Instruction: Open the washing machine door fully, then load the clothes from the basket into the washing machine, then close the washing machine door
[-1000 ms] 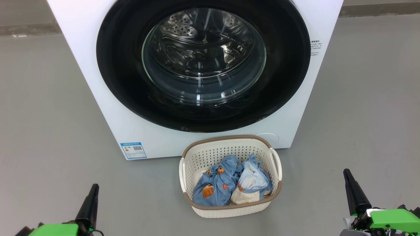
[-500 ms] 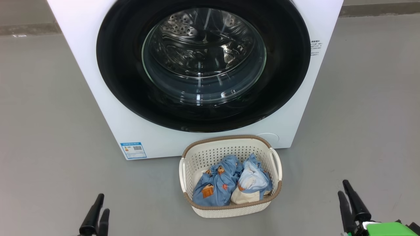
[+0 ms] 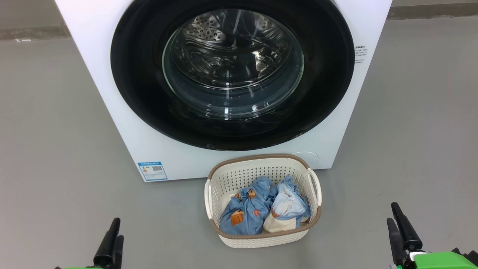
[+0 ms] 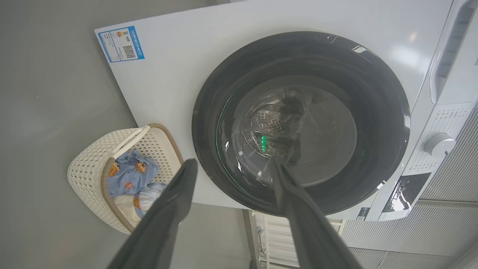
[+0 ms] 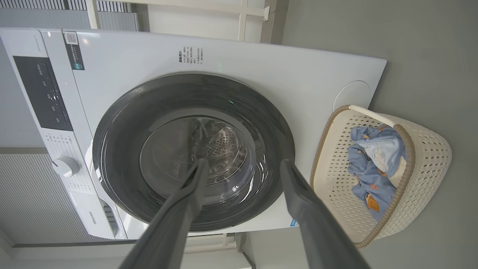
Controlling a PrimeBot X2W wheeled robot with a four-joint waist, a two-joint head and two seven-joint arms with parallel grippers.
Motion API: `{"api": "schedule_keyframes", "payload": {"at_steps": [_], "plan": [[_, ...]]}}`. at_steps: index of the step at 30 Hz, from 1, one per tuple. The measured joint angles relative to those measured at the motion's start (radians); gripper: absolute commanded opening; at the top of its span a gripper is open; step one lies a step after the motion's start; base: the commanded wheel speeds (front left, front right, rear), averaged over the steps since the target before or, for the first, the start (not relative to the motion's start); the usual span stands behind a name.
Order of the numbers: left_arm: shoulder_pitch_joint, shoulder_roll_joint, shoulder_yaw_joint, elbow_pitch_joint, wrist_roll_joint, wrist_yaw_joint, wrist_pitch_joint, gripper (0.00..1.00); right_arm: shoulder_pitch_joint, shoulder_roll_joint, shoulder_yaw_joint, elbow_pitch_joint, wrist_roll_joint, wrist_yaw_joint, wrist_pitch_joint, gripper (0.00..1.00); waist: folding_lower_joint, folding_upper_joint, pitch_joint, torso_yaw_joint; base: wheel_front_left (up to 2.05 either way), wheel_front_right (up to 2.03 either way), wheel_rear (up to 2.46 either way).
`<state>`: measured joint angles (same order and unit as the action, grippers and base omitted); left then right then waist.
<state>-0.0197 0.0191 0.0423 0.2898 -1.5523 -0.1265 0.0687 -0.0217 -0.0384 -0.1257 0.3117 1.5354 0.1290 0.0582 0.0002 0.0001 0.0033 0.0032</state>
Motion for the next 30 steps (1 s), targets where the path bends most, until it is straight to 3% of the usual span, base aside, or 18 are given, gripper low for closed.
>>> {"api": "schedule_keyframes", "payload": {"at_steps": [30], "plan": [[0.000, 0.018, -0.041, -0.037, 0.421, 0.000, -0.088, 1.00, 0.001, -0.060, 0.052, -0.026, -0.402, 0.000, -0.069, 1.00, -0.0001, 0.0000, -0.004, 0.006, 0.00, 0.00, 0.00]]}}
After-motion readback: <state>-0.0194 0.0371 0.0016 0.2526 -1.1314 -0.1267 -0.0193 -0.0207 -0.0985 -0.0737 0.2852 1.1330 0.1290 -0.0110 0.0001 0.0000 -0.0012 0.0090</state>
